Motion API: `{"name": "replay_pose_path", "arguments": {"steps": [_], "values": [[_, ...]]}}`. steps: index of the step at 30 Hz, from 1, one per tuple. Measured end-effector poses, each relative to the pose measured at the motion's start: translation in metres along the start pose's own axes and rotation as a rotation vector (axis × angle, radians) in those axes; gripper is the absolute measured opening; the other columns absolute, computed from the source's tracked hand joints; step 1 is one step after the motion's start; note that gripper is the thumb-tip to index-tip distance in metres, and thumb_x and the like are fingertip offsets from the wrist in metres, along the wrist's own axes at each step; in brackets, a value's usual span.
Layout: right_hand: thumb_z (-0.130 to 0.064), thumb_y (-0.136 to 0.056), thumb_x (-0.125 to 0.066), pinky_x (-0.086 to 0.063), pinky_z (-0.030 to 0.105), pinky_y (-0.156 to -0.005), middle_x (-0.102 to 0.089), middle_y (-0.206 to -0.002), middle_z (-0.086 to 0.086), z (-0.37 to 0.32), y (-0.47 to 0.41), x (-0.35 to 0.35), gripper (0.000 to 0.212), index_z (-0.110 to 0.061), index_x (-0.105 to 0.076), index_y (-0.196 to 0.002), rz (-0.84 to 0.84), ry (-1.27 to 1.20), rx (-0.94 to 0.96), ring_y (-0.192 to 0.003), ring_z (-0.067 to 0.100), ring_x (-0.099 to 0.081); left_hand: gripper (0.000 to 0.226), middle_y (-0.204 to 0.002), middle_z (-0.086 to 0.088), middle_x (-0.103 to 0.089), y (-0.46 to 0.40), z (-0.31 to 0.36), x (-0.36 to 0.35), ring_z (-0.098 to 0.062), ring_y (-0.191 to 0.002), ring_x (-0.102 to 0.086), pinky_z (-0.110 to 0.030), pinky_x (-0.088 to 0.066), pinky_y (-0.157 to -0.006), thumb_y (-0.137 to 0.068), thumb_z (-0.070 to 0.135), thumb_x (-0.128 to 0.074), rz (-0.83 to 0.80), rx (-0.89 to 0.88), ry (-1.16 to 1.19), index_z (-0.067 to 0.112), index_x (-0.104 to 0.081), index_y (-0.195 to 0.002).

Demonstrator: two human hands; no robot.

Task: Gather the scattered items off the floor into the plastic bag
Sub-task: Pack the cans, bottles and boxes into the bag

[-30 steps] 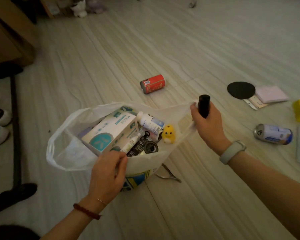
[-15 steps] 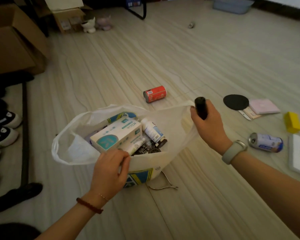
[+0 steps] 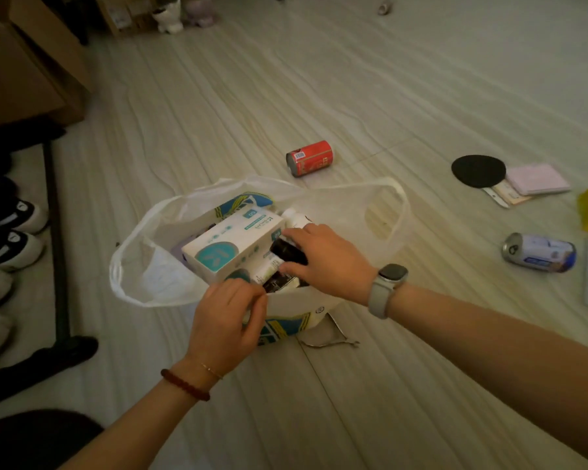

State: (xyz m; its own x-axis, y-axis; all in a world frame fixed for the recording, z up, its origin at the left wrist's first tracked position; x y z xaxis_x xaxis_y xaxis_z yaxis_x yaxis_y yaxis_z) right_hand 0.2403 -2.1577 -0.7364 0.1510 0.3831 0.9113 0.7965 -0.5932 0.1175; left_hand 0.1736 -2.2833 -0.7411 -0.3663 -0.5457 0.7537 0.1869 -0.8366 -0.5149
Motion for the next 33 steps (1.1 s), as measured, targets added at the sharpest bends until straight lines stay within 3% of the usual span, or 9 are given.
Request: {"name": "replay_pose_path", "arguments": {"steps": [2, 5, 8, 10, 12, 20, 25, 29, 33], "values": [[-0.035, -0.091, -0.048, -0.046, 0.036, -0.085, -0.053, -0.118, 0.007, -0.007, 0.003, 0.009, 0.043, -0.014, -0.045, -0.128, 0.211, -0.144, 0.055, -0.108, 0.019, -0.048, 0.015, -0.07, -0.006, -0.062, 0.002, -0.004, 0.001, -0.009, -0.069, -0.044, -0.015, -0.034, -0.064, -0.089, 0.029, -0.045, 0.009, 0.012, -0.025, 0.016, -0.052, -0.085], [-0.027, -0.09, -0.04, -0.041, 0.013, -0.066, -0.052, -0.086, -0.007, -0.021, 0.049, 0.022, 0.021, -0.016, -0.054, -0.101, 0.437, -0.324, 0.319, -0.074, -0.002, -0.04, 0.015, -0.071, -0.007, -0.063, 0.005, -0.013, -0.001, -0.013, -0.067, -0.052, -0.021, -0.04, -0.062, -0.086, 0.027, -0.047, -0.005, 0.048, -0.057, 0.015, -0.054, -0.086], [-0.041, -0.086, -0.033, -0.034, 0.012, -0.057, -0.054, -0.077, -0.008, 0.013, 0.09, -0.043, 0.021, -0.027, -0.047, -0.091, 0.126, -0.229, 0.209, -0.065, 0.002, -0.042, 0.022, -0.07, -0.006, -0.062, 0.005, -0.019, -0.002, -0.014, -0.064, -0.051, -0.026, -0.042, -0.057, -0.087, 0.026, -0.046, -0.006, 0.07, -0.082, 0.01, -0.06, -0.081], [-0.05, -0.085, -0.031, -0.04, 0.029, -0.067, -0.06, -0.096, -0.002, 0.067, 0.1, -0.096, 0.034, -0.029, -0.047, -0.105, -0.073, -0.058, -0.082, -0.088, 0.017, -0.056, 0.023, -0.071, -0.007, -0.062, 0.003, -0.019, -0.004, -0.011, -0.067, -0.047, -0.026, -0.041, -0.057, -0.087, 0.025, -0.046, 0.0, 0.081, -0.083, 0.008, -0.06, -0.08], [-0.043, -0.088, -0.044, -0.041, 0.034, -0.082, -0.05, -0.12, 0.003, 0.108, 0.094, -0.123, 0.041, -0.019, -0.043, -0.121, -0.241, 0.081, -0.303, -0.114, 0.024, -0.047, 0.022, -0.072, -0.008, -0.062, 0.0, -0.019, -0.007, -0.011, -0.069, -0.046, -0.025, -0.04, -0.058, -0.086, 0.024, -0.047, 0.0, 0.093, -0.089, 0.008, -0.06, -0.08], [-0.013, -0.092, -0.039, -0.039, 0.038, -0.086, -0.046, -0.123, 0.014, 0.109, 0.086, -0.159, 0.023, -0.008, -0.044, -0.113, -0.306, 0.121, -0.279, -0.113, 0.03, -0.043, 0.023, -0.074, -0.01, -0.064, -0.003, -0.014, -0.009, -0.012, -0.072, -0.049, -0.02, -0.038, -0.063, -0.086, 0.023, -0.048, 0.006, 0.092, -0.06, 0.005, -0.061, -0.081], [-0.02, -0.094, -0.041, -0.036, 0.027, -0.082, -0.057, -0.11, 0.009, 0.112, 0.124, -0.13, 0.021, -0.008, -0.052, -0.107, -0.268, -0.245, -0.277, -0.102, 0.025, -0.054, 0.022, -0.074, -0.009, -0.064, 0.001, -0.019, -0.013, -0.014, -0.072, -0.05, -0.023, -0.039, -0.062, -0.086, 0.024, -0.048, -0.026, 0.101, -0.069, 0.007, -0.061, -0.083], [-0.035, -0.089, -0.034, -0.034, 0.009, -0.067, -0.046, -0.077, -0.018, 0.068, 0.127, -0.059, 0.032, -0.01, -0.055, -0.09, -0.021, -0.477, -0.037, -0.073, -0.011, -0.047, 0.026, -0.074, -0.011, -0.064, 0.0, -0.021, -0.016, -0.022, -0.067, -0.057, -0.026, -0.042, -0.062, -0.086, 0.025, -0.046, -0.047, 0.128, -0.064, 0.005, -0.062, -0.082], [-0.021, -0.09, -0.044, -0.033, 0.001, -0.07, -0.05, -0.081, -0.007, 0.038, 0.089, 0.016, 0.023, -0.004, -0.058, -0.09, 0.402, -0.496, 0.025, -0.071, -0.006, -0.043, 0.026, -0.072, -0.01, -0.062, -0.004, -0.015, -0.024, -0.023, -0.067, -0.057, -0.025, -0.041, -0.064, -0.086, 0.026, -0.045, -0.086, 0.124, -0.064, 0.006, -0.061, -0.08]]}}
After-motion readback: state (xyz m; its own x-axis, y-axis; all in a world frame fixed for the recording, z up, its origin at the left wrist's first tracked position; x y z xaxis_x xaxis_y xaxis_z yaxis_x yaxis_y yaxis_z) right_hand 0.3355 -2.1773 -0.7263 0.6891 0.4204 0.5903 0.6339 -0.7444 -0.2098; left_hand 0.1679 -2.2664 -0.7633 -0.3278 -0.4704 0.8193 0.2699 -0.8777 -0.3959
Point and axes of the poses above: each hand's wrist, its own y-axis away from the middle knuckle, its own x-axis out of the back of the hand, z = x × y, the point moved 8 cm from there along -y, towards the middle knuckle
